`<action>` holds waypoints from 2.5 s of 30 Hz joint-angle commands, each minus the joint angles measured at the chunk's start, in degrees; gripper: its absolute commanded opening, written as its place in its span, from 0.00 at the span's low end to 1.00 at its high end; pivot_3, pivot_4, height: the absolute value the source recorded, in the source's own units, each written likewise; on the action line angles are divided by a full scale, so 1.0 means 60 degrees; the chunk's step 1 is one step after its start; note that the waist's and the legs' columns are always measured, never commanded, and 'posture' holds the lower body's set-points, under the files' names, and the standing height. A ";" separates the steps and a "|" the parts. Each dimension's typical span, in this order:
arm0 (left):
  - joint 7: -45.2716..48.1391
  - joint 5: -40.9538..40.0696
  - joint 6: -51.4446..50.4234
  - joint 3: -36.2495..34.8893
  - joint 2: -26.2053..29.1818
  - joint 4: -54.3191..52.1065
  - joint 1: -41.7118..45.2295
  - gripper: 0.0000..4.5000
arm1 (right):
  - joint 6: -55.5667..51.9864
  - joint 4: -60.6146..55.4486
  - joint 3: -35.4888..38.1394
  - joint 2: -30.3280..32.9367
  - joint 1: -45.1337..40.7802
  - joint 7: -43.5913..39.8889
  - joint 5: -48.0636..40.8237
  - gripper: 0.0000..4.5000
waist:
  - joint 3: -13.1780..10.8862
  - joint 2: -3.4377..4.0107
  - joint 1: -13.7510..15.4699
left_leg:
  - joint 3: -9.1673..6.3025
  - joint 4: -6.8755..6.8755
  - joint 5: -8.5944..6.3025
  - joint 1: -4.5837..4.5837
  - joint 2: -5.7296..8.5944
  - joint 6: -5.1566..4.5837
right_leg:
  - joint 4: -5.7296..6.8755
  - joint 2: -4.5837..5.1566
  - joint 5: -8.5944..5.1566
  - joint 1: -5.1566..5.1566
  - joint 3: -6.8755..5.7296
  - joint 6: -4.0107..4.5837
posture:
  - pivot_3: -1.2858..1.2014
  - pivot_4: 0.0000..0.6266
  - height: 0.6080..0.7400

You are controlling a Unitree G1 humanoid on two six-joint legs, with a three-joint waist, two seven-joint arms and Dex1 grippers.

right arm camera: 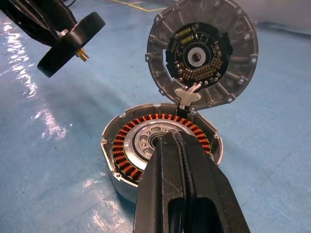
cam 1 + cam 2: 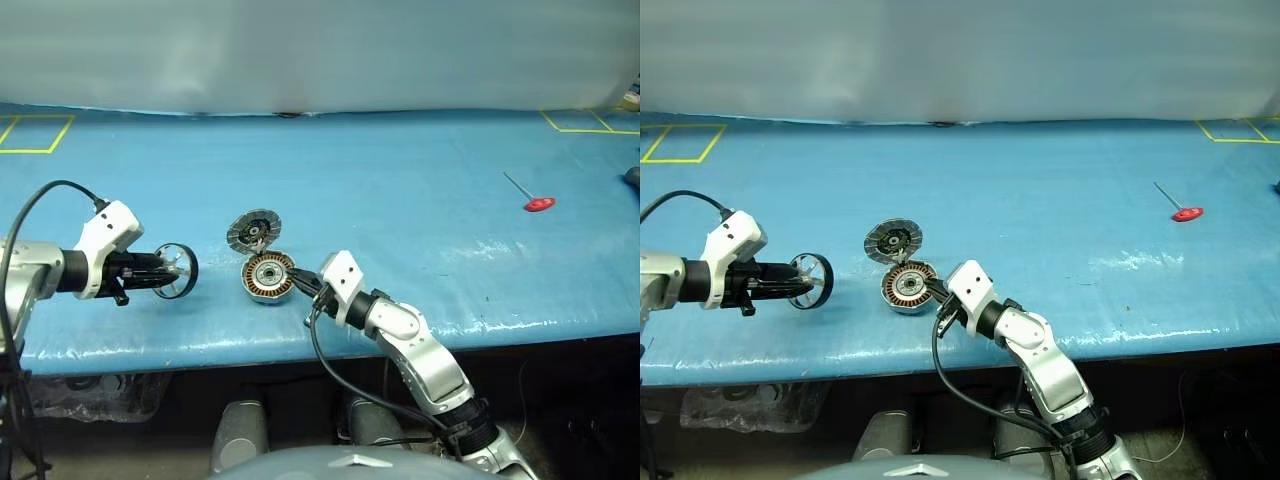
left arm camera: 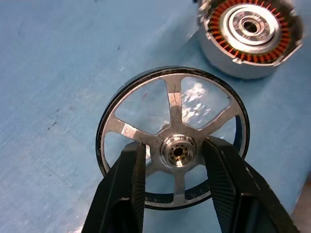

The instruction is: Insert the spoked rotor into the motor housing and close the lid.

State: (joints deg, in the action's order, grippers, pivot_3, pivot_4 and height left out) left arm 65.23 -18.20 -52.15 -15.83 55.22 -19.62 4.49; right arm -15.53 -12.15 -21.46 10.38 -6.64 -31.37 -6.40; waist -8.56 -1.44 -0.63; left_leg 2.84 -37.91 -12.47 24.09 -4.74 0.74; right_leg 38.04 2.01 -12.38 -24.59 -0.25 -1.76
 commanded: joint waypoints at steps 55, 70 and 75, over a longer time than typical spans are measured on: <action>-0.2713 -0.1537 -0.0669 0.3673 -0.1392 -0.0054 0.2921 0.34 | 0.2341 0.2239 0.0820 0.0206 0.0736 -0.1725 -0.0792 0.00 | -0.0002 0.0003 -0.0018 | 0.0014 0.0051 -0.0001 -0.0052 0.0006 0.0000 | -0.0017 -0.0074 0.0002 0.0002 0.0110 -0.0002 | 0.52 0.24 1.00; -0.2412 -0.1314 -0.0854 0.4492 -0.1076 0.0256 0.3616 0.34 | 0.2380 0.2330 0.0745 0.0072 0.0636 -0.1628 -0.0546 0.00 | -0.0002 0.0002 -0.0012 | 0.0018 0.0051 -0.0001 -0.0051 0.0007 0.0000 | -0.0017 -0.0080 0.0003 -0.0001 0.0120 -0.0002 | 0.52 0.24 1.00; -0.2158 -0.1239 -0.0841 0.4640 -0.0968 0.0396 0.3868 0.34 | 0.2356 0.2321 0.0741 0.0016 0.0729 -0.1539 -0.0528 0.00 | -0.0002 0.0002 -0.0019 | 0.0019 0.0052 -0.0001 -0.0051 0.0008 0.0000 | -0.0017 -0.0083 0.0002 -0.0002 0.0127 -0.0002 | 0.52 0.24 1.00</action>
State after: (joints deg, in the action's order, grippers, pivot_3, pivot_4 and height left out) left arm 51.46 -25.75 -57.26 12.35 48.57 -17.30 26.07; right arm -2.63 2.31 -17.24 10.81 -2.19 -40.85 -9.38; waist -8.57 -1.42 -0.74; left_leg 2.95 -37.60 -12.48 23.79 -4.70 0.73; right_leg 37.94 1.50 -12.37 -24.60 0.51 -1.78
